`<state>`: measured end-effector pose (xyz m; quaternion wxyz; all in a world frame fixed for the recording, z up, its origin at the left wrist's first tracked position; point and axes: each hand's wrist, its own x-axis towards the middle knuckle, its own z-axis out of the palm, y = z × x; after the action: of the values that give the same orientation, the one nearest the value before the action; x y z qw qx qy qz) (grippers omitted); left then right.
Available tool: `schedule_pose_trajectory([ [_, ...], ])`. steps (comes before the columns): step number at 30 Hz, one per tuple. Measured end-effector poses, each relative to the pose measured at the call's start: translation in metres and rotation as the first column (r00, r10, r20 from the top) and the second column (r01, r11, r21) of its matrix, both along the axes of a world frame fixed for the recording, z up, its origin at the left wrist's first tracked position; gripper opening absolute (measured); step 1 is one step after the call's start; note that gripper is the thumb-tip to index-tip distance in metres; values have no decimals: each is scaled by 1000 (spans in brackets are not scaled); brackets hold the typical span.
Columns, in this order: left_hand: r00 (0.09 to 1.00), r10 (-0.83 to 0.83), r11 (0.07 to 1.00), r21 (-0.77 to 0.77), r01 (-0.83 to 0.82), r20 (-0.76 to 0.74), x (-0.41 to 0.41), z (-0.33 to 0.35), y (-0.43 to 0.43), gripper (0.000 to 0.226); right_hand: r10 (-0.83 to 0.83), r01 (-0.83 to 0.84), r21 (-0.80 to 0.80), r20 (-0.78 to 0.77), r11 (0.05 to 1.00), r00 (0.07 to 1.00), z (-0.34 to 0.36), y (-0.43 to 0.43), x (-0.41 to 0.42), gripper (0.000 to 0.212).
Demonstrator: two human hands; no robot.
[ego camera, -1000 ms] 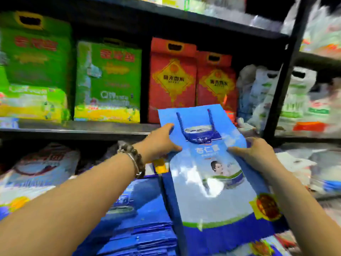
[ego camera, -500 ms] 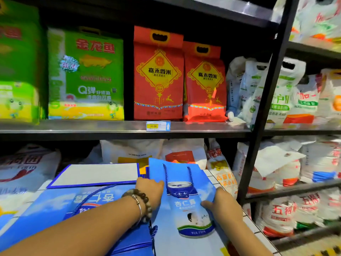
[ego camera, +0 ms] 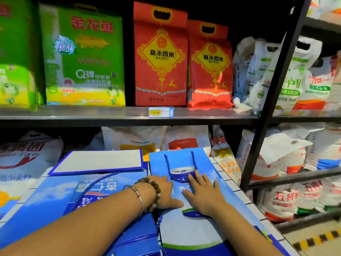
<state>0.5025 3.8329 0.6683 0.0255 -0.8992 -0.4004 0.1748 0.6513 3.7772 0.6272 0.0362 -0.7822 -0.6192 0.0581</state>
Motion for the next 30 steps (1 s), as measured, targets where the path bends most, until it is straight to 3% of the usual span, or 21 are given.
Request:
schedule_pose_trajectory([
  [5, 1000, -18, 1000, 17, 18, 1, 1, -4, 1, 89, 16, -17, -66, -2, 998, 1000, -8, 4, 6, 74],
  [10, 999, -30, 997, 77, 27, 43, 0, 2, -7, 78, 19, -19, -74, 7, 997, 1000, -7, 4, 6, 76],
  [13, 946, -40, 999, 0, 43, 322, 0, 36, -20, 66, 37, -36, -49, 14, 998, 999, -7, 2, 4, 74],
  [16, 723, -5, 992, -89, 91, 691, -14, 99, -32, 41, 17, -16, 117, -10, 993, 1000, -6, 0, 2, 75],
  [18, 658, -37, 996, -27, 86, 752, -41, 134, -41, 30, 36, -47, 304, 44, 951, 998, 0, -5, -4, 61],
  [21, 729, -26, 998, -20, 55, 684, -99, 151, -55, 25, 144, -209, 487, 168, 848, 975, 7, -13, -13, 24],
  [23, 859, 35, 999, -37, -18, 511, -139, 139, -65, 28, 214, -216, 528, 66, 821, 975, 16, -16, -25, 22],
  [25, 956, 163, 986, 5, -169, 245, -173, 115, -74, 43, 311, -194, 554, -124, 809, 942, 33, -16, -48, 27],
  [27, 953, 283, 955, 60, -290, 105, -196, 89, -83, 51, 431, -247, 569, -214, 785, 876, 53, -11, -75, 27],
  [30, 917, 346, 923, 104, -371, 199, -213, 59, -94, 55, 619, -477, 492, -172, 728, 766, 84, -1, -121, 33],
])
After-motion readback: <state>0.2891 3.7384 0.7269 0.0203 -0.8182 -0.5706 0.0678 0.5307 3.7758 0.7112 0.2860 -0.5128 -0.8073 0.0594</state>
